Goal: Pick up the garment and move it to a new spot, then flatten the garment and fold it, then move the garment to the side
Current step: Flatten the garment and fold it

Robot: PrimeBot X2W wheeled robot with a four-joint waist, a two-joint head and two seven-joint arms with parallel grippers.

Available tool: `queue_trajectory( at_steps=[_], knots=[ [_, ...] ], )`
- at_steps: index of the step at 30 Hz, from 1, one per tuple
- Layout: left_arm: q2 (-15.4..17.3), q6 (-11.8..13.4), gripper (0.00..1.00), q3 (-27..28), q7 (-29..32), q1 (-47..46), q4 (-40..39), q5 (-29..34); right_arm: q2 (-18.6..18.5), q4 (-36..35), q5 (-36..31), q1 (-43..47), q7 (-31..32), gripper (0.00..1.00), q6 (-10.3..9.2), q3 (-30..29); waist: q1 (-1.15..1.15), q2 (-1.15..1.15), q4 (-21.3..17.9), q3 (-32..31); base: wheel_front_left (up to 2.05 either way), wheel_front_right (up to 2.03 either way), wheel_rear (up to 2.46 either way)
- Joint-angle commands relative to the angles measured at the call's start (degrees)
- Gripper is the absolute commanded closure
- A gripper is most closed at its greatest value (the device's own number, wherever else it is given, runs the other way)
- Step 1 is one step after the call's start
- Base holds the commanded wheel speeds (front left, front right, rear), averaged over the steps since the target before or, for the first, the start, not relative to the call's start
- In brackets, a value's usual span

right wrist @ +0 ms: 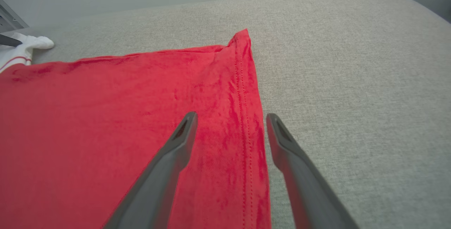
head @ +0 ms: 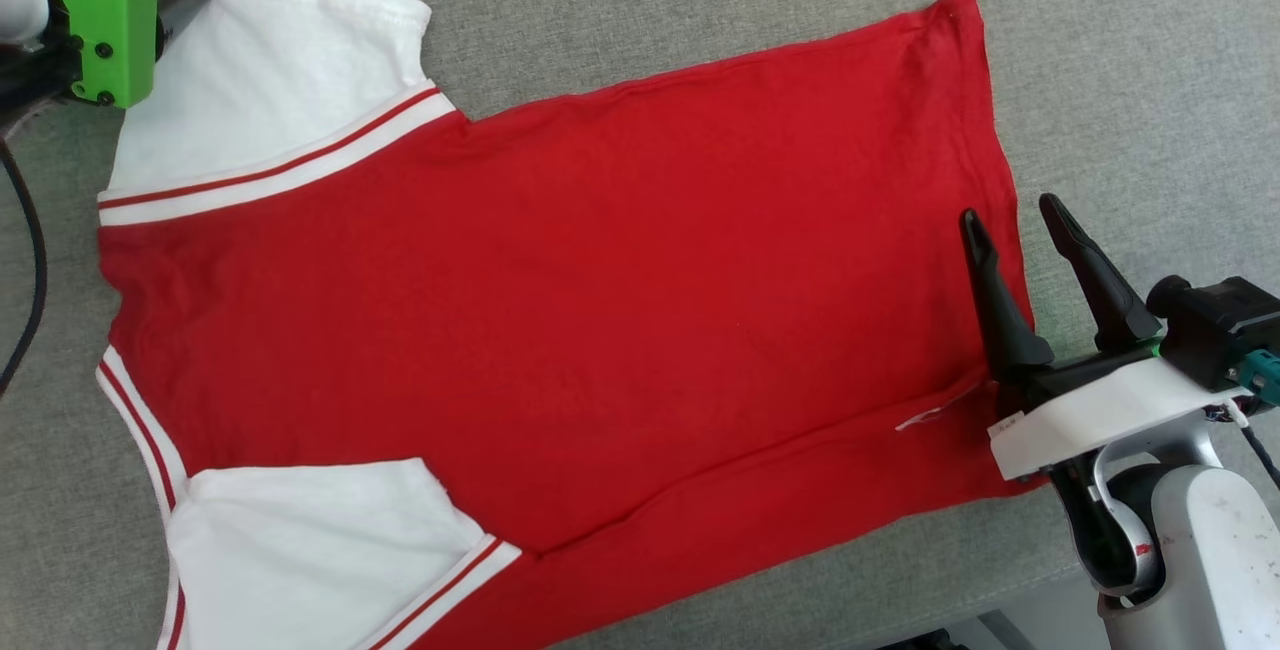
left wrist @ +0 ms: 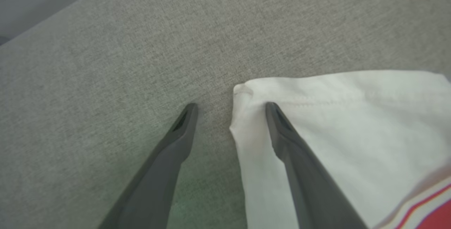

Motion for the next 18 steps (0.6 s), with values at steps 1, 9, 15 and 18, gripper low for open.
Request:
queue_trajectory(
  at_steps=[1, 9, 15, 18],
  knots=[
    [-0.02, -0.03, 0.00, -0.73, 0.15, -0.30, 1.22, 0.48, 0.11, 0.37, 0.21, -1.29, -0.52, 0.00, -0.04, 0.08, 0.00, 0.62, -0.59, 0.62, 0.00, 0.00, 0.00],
    [-1.33, 0.13, 1.00, -0.70, 1.76, 1.79, 3.54, -3.00, -0.03, 1.51, 0.20, -1.34, -0.51, 0.00, -0.04, -0.28, 0.00, 0.62, -0.10, -0.43, 0.00, 0.00, 0.00],
    [-2.68, 0.07, 1.00, 0.38, -4.98, 4.02, 3.54, -3.83, -1.56, 1.16, -0.56, -0.96, 0.81, 0.00, -0.04, -1.55, 0.00, 0.62, 1.72, -3.64, 0.00, 0.00, 0.00],
    [-2.51, 0.00, 1.00, 0.03, -8.14, 4.99, 1.73, -3.24, -3.09, 0.41, -1.02, -0.62, 2.79, 0.00, -0.04, -2.27, 0.00, 0.62, 3.18, -5.43, 0.00, 0.00, 0.00]
  ],
)
